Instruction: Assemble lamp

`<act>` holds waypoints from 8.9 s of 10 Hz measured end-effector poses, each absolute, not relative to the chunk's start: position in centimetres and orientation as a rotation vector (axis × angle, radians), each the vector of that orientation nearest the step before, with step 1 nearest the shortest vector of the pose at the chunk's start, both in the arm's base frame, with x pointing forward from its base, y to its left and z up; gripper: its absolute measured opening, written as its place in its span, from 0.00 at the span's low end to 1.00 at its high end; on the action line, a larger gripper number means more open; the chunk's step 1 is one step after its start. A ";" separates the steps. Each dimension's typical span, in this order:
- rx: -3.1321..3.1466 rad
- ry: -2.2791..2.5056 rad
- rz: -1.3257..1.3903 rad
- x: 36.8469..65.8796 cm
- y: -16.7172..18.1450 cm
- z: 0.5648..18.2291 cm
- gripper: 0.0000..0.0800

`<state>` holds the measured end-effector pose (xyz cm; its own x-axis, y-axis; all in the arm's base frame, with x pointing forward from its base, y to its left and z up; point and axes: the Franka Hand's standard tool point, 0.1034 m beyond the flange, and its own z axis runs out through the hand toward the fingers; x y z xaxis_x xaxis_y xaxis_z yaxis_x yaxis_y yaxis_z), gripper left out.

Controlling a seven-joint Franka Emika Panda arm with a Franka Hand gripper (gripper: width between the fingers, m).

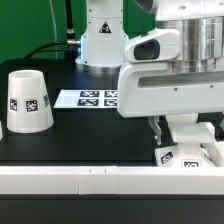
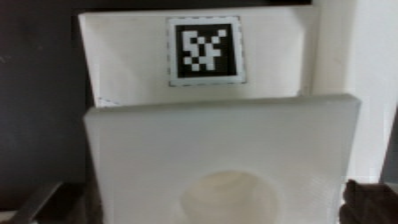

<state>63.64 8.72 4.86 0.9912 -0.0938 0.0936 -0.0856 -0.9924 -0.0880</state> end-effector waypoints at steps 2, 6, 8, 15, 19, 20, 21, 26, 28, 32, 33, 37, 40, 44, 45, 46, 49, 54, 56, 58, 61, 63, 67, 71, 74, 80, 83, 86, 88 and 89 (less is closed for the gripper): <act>-3.049 0.149 -0.153 63.4 8.8 5.0 0.87; -3.023 0.325 -0.094 55.6 10.2 6.4 0.87; -3.019 0.357 -0.056 52.3 11.6 6.6 0.87; -3.031 0.307 0.237 50.9 10.9 6.7 0.87; -2.955 0.240 0.600 50.6 10.9 6.3 0.87; -2.934 0.237 0.691 50.3 10.8 6.2 0.87; -2.902 0.232 0.816 50.0 10.7 6.2 0.87; -2.743 0.215 1.208 48.6 11.0 5.0 0.87; -2.688 0.190 1.322 48.1 11.6 4.7 0.87; -2.700 0.189 1.305 48.1 11.8 3.2 0.87; -2.700 0.187 1.308 47.9 11.9 2.7 0.87; -2.707 0.190 1.298 47.8 12.1 1.7 0.87; -2.719 0.195 1.273 47.9 12.1 0.9 0.87; -2.717 0.199 1.278 47.8 12.0 0.7 0.71; -2.717 0.199 1.277 47.9 11.9 0.7 0.71; -2.717 0.202 1.276 47.9 11.8 0.7 0.71; -2.711 0.149 1.280 48.2 11.1 1.9 0.71; -2.715 0.111 1.227 51.3 8.8 9.7 0.72; -2.713 0.112 1.233 51.0 8.9 9.0 0.72; -2.813 0.139 0.982 52.8 9.1 8.7 0.72; -2.922 0.130 0.698 53.6 9.1 10.0 0.72; -2.951 0.132 0.547 54.9 8.9 12.2 0.72; -2.993 0.145 0.222 56.7 9.0 14.2 0.72; -3.012 0.121 -0.174 58.0 9.2 13.9 0.72; -3.006 0.018 -0.475 59.8 9.6 14.9 0.72; -3.005 -0.312 -0.682 60.5 9.3 15.0 0.72; -3.006 -0.321 -0.682 60.9 9.2 15.2 0.72; -3.007 -0.412 -0.693 61.5 9.2 14.7 0.72; -3.006 -0.486 -0.717 63.6 9.0 15.0 0.72; -3.006 -0.494 -0.719 64.3 8.9 14.9 0.72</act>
Offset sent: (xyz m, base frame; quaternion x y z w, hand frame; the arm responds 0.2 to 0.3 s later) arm -0.0642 -0.0018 0.0157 0.0150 -0.0108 0.0934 0.9955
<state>64.29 8.85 14.87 0.8446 0.3003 0.4433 0.3057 -0.9502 0.0611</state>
